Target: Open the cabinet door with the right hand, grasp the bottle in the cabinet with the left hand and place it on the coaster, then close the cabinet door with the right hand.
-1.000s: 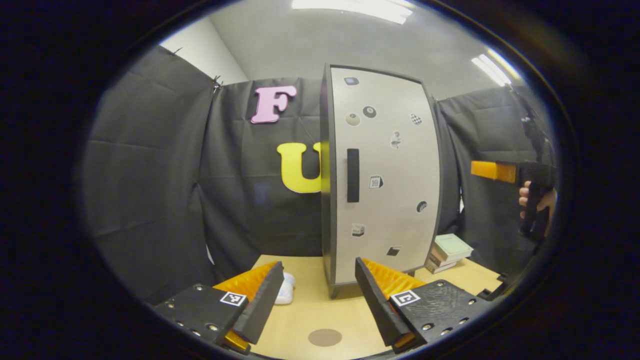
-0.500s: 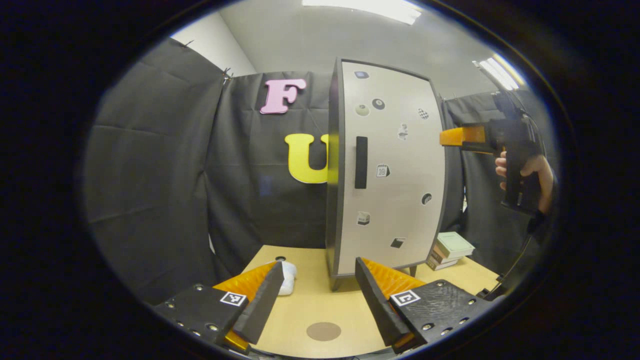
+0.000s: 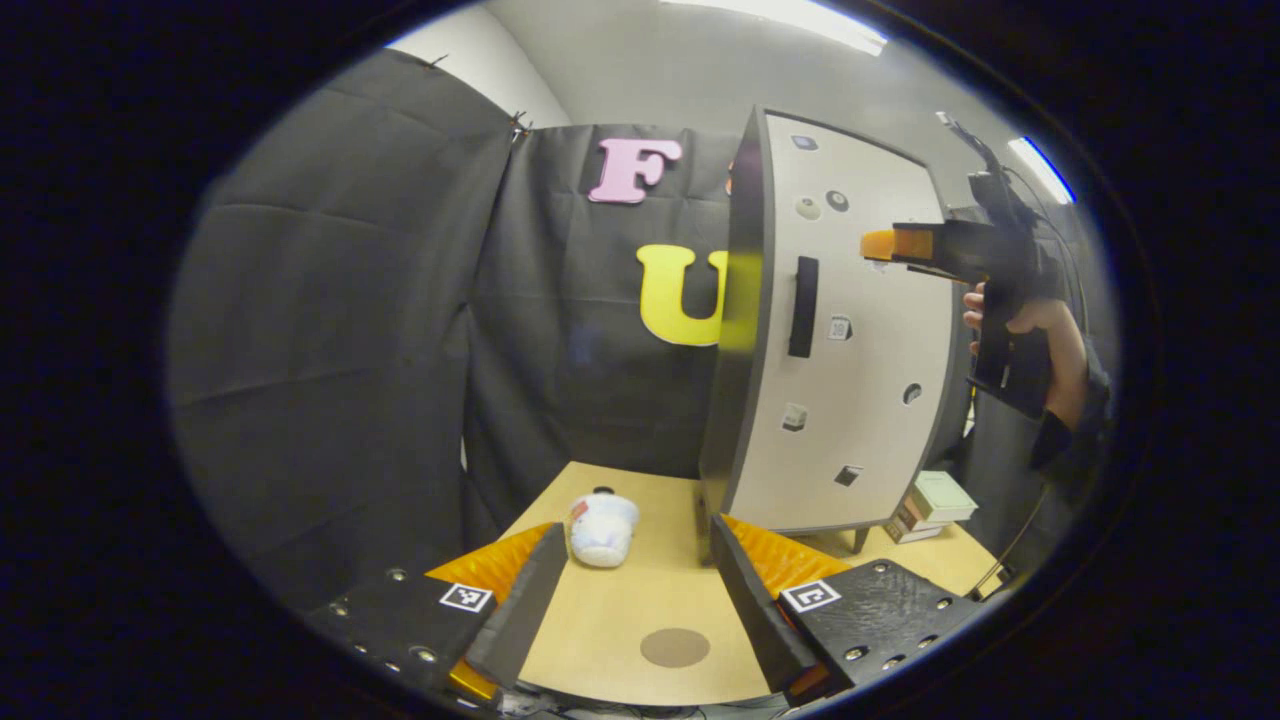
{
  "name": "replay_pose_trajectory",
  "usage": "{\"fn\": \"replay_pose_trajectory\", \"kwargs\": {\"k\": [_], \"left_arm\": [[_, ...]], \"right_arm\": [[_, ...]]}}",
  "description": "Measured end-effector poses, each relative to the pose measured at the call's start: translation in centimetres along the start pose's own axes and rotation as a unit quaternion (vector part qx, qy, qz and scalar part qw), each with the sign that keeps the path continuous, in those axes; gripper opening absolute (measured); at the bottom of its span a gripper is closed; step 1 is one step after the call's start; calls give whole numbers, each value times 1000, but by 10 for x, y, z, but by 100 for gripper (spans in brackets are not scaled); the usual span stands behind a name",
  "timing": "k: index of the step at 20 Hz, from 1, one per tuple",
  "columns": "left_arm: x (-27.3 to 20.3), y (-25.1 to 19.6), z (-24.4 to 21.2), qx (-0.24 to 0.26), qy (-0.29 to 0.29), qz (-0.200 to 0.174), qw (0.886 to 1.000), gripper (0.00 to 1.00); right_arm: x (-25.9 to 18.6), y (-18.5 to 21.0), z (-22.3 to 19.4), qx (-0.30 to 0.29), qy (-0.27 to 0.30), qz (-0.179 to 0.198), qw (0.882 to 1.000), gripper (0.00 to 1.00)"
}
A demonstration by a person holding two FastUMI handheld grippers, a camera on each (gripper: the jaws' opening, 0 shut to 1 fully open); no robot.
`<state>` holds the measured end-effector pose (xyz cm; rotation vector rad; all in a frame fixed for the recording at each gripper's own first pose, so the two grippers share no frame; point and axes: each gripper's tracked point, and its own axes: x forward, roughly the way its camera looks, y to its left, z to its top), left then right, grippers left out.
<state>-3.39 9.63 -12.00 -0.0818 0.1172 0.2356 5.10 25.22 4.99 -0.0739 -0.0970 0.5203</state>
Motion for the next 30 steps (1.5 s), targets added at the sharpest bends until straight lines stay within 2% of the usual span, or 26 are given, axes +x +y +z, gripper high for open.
{"fn": "replay_pose_trajectory", "kwargs": {"k": [5,11,12,14,18,19,21,22,23,27,30], "left_arm": [[4,35,-21,-20,26,29,999,89],[16,61,-23,-7,34,58,998,87],[17,63,-23,-6,34,59,998,91],[17,64,-23,-4,33,58,998,87],[21,63,-19,-5,23,53,998,87],[22,62,-18,-4,22,53,998,87],[23,63,-20,-1,25,52,998,87],[23,63,-20,4,25,53,998,87],[22,63,-18,9,23,53,998,87],[20,57,-17,13,20,45,999,87],[15,54,-24,21,20,43,999,87]], "right_arm": [[38,27,-31,26,37,3,999,99],[76,35,-55,28,64,-18,997,99],[80,36,-59,32,71,-21,997,99],[87,37,-69,42,88,-22,995,99],[95,35,-77,41,100,-32,994,95],[97,33,-79,43,103,-39,993,80],[99,38,-80,61,108,-31,992,61],[100,42,-80,66,113,-27,991,56],[100,43,-79,69,113,-26,991,45],[99,41,-79,47,114,-47,991,34],[99,42,-81,70,122,-47,989,34]]}}
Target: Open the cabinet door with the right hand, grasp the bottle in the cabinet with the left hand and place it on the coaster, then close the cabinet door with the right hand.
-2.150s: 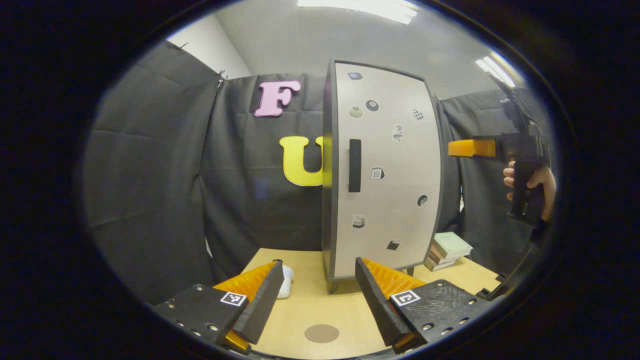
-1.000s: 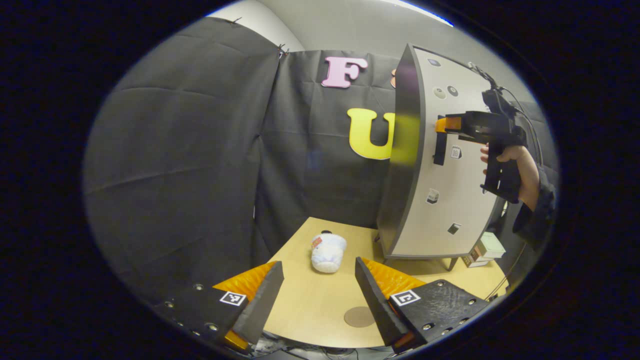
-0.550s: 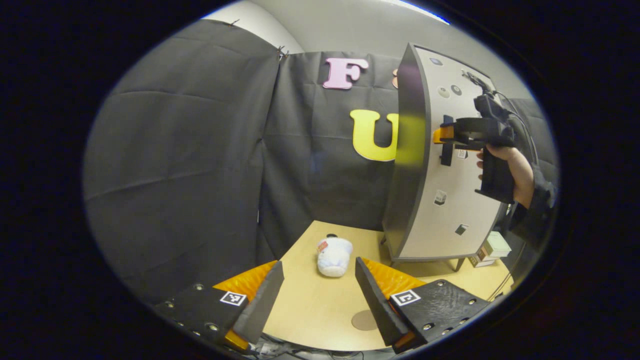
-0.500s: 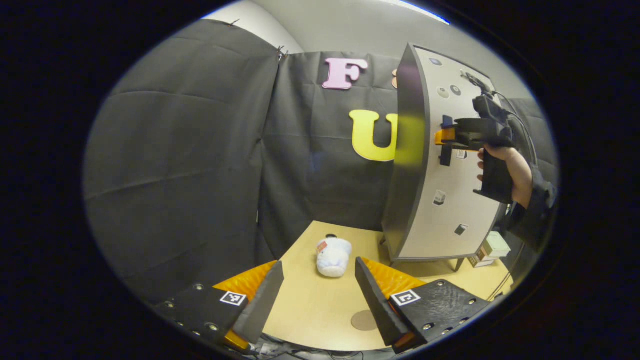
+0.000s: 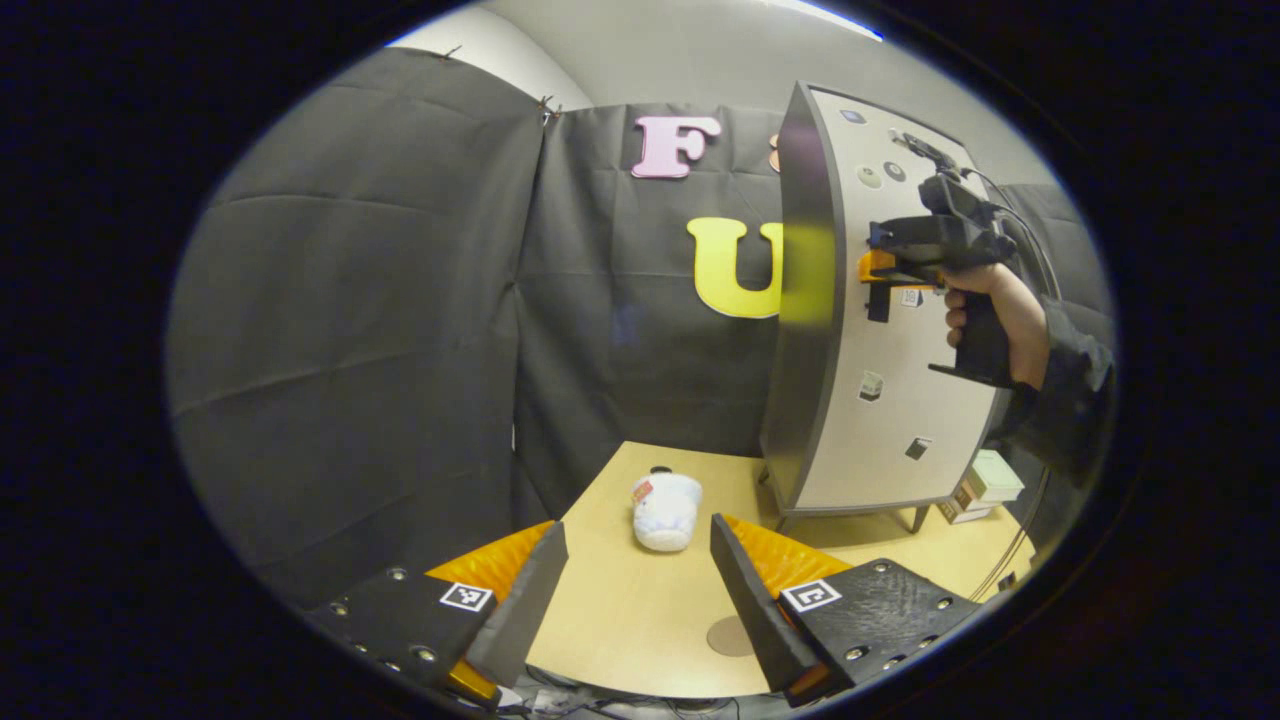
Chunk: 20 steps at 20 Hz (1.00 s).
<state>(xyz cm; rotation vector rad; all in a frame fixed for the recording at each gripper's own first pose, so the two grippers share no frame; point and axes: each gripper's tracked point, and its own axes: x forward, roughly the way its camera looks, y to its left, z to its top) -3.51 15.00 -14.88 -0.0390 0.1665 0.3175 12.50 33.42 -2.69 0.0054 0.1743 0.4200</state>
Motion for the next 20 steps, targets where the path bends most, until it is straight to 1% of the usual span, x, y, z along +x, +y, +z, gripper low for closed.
{"fn": "replay_pose_trajectory", "kwargs": {"k": [1,2,3,4,5,6,7,11,14,16,20], "left_arm": [[-2,0,0,1,-2,0,1000,87],[-4,0,0,-2,-2,-1,1000,89],[-5,-3,0,-8,-2,-3,1000,90],[-5,-4,0,-14,-1,-6,1000,89],[-5,-4,-1,-16,-1,-6,1000,89],[-5,-3,1,-13,-1,-2,1000,87],[-6,-4,2,-9,-5,0,1000,87],[-12,-15,11,-8,-15,-9,1000,87],[-17,-22,7,-4,-13,-8,1000,90],[-22,-26,4,-5,-10,-5,1000,87],[-32,-34,2,-7,-8,0,1000,88]], "right_arm": [[0,0,1,-5,-3,3,1000,29],[-1,-1,2,-18,-7,7,1000,29],[-2,0,1,-22,-9,12,1000,26],[-2,1,0,-19,-7,18,1000,26],[-3,0,0,-14,-6,26,1000,21],[-1,-1,-2,-13,-1,34,999,20],[-4,1,0,-14,-2,41,999,16],[-10,-1,-1,-21,-7,63,998,16],[-14,-2,-1,-26,-14,81,996,17],[-17,-2,-2,-22,-16,94,995,16],[-22,-3,-1,-27,-21,116,993,15]]}}
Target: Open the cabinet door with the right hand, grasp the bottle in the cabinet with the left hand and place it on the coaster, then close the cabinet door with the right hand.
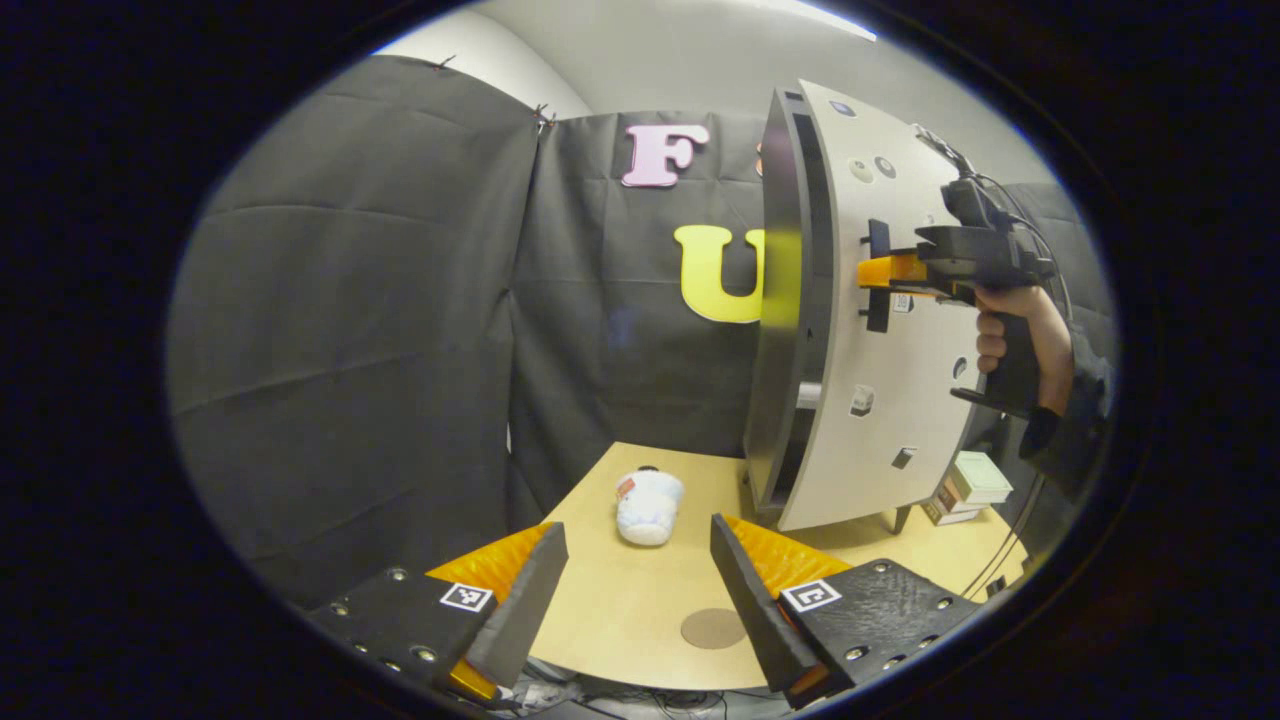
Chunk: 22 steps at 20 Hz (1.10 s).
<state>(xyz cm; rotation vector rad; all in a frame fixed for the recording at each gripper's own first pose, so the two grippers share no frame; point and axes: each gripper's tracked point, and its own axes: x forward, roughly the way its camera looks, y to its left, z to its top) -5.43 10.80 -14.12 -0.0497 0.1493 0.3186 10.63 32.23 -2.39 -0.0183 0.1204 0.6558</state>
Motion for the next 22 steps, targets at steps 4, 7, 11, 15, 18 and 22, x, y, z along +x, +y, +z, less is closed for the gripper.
{"fn": "replay_pose_trajectory", "kwargs": {"k": [4,7,11,15,18,22], "left_arm": [[-10,-16,-3,16,0,-5,1000,87],[-15,-32,-1,27,-1,-13,1000,89],[-20,-59,-5,7,3,-35,999,87],[-22,-74,-6,19,5,-46,999,87],[-21,-81,-5,2,10,-56,998,87],[-11,-86,-1,-13,10,-62,998,87]], "right_arm": [[-7,3,2,0,-3,27,1000,16],[-10,0,-1,-1,0,45,999,17],[-14,-1,0,1,-2,66,998,16],[-20,-5,-1,4,-3,88,996,16],[-22,-7,-1,-3,-4,93,996,16],[-29,-12,-3,7,-1,102,995,16]]}}
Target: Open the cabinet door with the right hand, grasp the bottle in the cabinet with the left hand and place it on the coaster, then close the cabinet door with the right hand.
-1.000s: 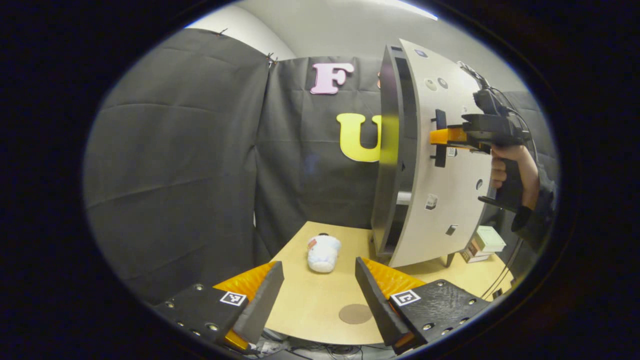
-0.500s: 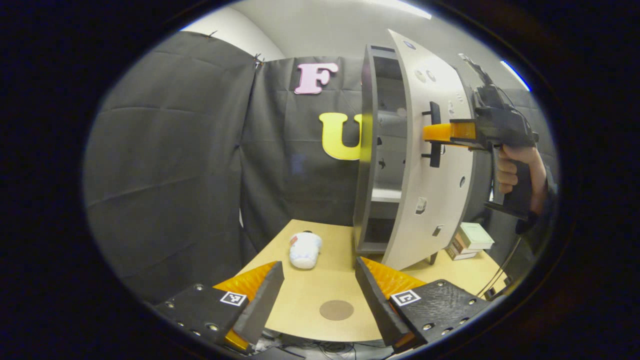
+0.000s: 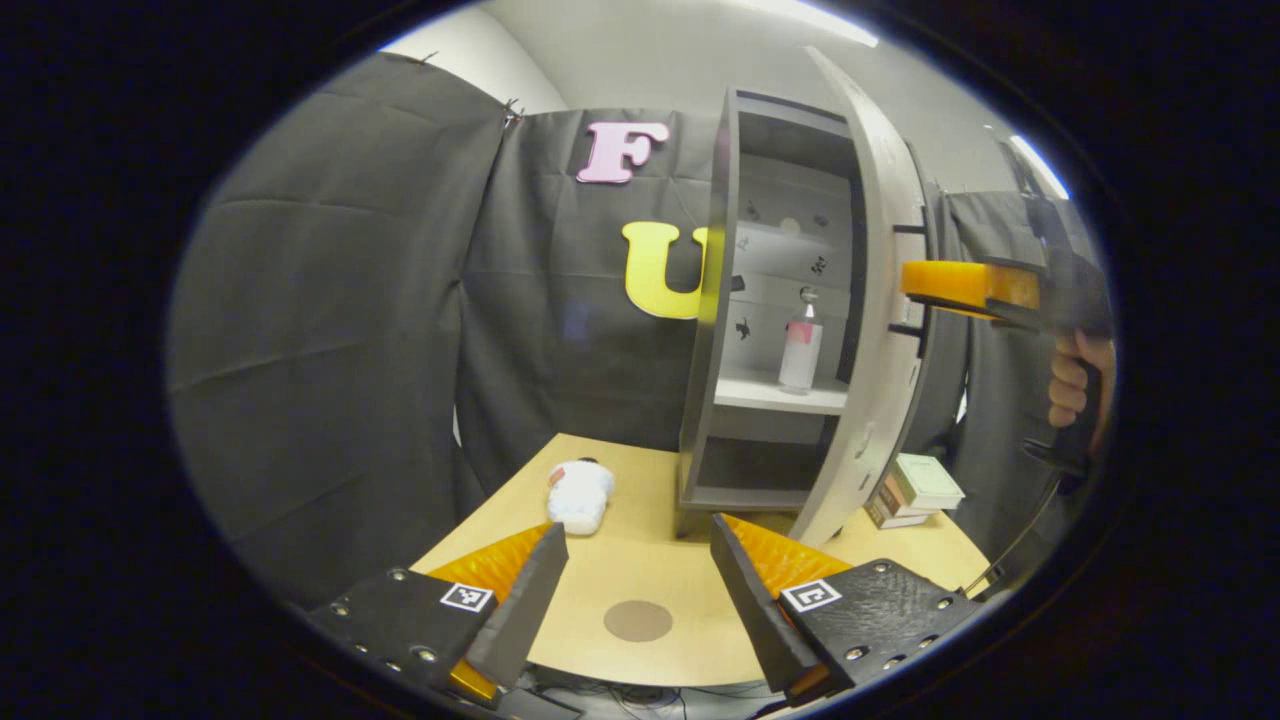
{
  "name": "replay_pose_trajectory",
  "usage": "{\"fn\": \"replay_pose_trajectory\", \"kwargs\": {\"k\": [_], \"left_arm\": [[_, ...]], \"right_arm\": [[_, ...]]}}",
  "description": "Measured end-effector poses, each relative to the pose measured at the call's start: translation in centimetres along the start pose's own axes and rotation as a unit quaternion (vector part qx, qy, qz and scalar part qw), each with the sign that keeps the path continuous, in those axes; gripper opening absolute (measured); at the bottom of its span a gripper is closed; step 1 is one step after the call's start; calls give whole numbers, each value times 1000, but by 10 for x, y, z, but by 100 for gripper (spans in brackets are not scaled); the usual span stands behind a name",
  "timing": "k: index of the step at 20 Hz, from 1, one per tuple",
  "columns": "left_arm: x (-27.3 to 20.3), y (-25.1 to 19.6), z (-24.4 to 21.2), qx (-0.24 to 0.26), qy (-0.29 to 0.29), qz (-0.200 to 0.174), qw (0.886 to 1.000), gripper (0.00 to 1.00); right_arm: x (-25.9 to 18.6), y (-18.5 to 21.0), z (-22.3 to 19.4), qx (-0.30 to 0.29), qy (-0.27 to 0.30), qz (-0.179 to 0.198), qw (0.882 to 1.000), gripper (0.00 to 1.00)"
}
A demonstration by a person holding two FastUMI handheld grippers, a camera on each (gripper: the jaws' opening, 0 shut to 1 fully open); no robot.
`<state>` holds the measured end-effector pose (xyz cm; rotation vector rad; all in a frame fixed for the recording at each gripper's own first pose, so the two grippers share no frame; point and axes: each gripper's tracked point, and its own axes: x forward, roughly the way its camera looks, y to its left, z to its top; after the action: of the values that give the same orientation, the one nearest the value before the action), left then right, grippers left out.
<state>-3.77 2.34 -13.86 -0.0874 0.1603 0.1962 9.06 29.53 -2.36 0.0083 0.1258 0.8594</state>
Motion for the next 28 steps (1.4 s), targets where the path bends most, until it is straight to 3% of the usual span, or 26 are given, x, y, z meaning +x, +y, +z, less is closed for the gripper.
{"fn": "replay_pose_trajectory", "kwargs": {"k": [4,10,16,21,26,28], "left_arm": [[14,-9,-7,0,15,-20,1000,88],[38,-40,-22,10,29,-75,997,87],[57,-95,-21,21,30,-133,990,89],[69,-121,-24,25,34,-158,987,87],[81,-140,-23,23,31,-176,984,87],[85,-146,-24,19,34,-179,983,87]], "right_arm": [[-6,-5,0,-1,-2,1,1000,16],[-25,-17,1,-8,-1,-40,999,14],[-60,-43,-1,-23,4,-114,993,16],[-87,-75,1,-9,-1,-174,985,15],[-108,-121,3,-18,-1,-258,966,14],[-117,-145,4,-9,-7,-279,960,7]]}}
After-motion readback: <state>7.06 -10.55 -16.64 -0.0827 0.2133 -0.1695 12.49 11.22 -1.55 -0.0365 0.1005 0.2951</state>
